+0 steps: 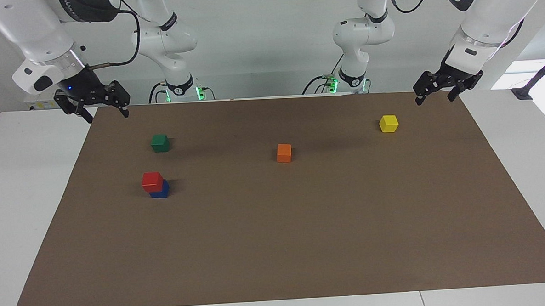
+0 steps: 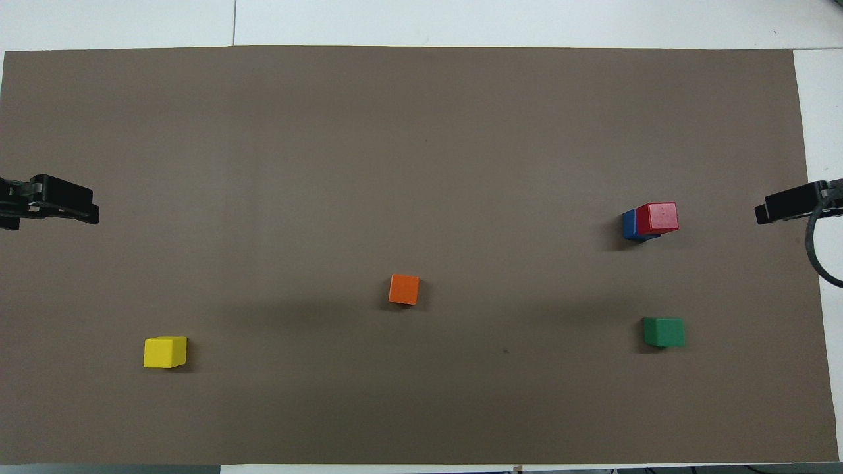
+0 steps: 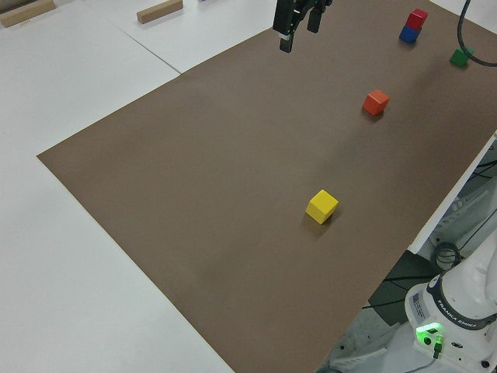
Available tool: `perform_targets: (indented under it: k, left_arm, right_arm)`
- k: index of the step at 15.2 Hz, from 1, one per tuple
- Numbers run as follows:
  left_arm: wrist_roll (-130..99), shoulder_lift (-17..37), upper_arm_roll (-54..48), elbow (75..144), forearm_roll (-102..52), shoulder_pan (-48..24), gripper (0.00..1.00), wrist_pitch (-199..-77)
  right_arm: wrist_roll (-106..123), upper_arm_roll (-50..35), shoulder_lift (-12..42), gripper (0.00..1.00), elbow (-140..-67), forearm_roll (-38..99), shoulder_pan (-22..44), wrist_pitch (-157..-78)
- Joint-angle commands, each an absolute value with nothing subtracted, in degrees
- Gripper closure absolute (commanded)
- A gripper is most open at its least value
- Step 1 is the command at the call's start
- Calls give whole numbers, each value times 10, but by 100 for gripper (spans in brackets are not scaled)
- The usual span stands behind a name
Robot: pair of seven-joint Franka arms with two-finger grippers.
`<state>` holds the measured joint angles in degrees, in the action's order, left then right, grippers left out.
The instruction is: Transfer red block to right arm and stack on blue block
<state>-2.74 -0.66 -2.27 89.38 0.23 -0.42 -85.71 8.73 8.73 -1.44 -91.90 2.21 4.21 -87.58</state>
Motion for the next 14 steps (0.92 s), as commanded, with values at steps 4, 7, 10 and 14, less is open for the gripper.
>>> perform_targets:
  k: [4,7,10,14]
  left_arm:
    - [-25,-20,-20,908,-5,-4,0,-856]
    - [-25,-20,-20,908,-5,-4,0,-856]
    - [-25,-20,-20,908,-5,-4,0,-856]
    - [-25,-20,-20,908,-5,-4,0,-855]
  right_arm:
    - [95,87,-12,0,-940,-24,47,-923]
    - [95,87,-11,0,-939,-26,47,-931]
    - [96,87,-11,0,-938,-23,47,-926]
    - [96,87,-11,0,-937,-22,47,-924]
